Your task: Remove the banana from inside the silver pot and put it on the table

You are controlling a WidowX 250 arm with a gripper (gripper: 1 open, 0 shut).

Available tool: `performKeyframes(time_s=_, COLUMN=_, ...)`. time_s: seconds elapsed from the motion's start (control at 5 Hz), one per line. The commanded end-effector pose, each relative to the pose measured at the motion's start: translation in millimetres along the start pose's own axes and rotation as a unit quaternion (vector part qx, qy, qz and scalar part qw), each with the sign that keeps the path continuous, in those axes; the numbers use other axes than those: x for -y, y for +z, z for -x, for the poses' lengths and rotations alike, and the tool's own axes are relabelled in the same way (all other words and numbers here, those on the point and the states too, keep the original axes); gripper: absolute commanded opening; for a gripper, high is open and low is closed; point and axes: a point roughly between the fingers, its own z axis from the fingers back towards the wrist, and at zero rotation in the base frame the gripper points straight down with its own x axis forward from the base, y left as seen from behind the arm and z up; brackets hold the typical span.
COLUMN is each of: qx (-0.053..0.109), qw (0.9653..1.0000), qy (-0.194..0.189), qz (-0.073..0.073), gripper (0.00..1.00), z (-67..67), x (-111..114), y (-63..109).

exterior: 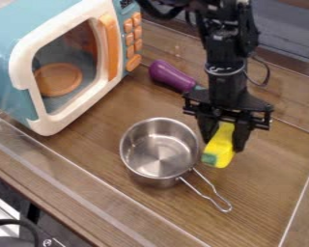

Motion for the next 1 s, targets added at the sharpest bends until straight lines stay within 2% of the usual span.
performKeyframes(time_s=0.0, qx=0.023, qw=0.9997, qy=0.0, qz=0.008, gripper=0.0, z=-13.4, x=7.8, y=7.9)
performKeyframes(time_s=0.2, qx=0.023, qw=0.9997, qy=0.004, qz=0.008, gripper=1.0, z=-16.8, x=7.5, y=6.8)
performKeyframes(time_s=0.4, qx=0.021, qw=0.9997, qy=0.009, qz=0.007, gripper=1.0, z=-19.2, x=3.7, y=7.6)
performKeyframes(time_s=0.8, qx=0.026, qw=0.9984, qy=0.051, qz=0.002, gripper=1.0, z=-11.6, x=11.4, y=7.2)
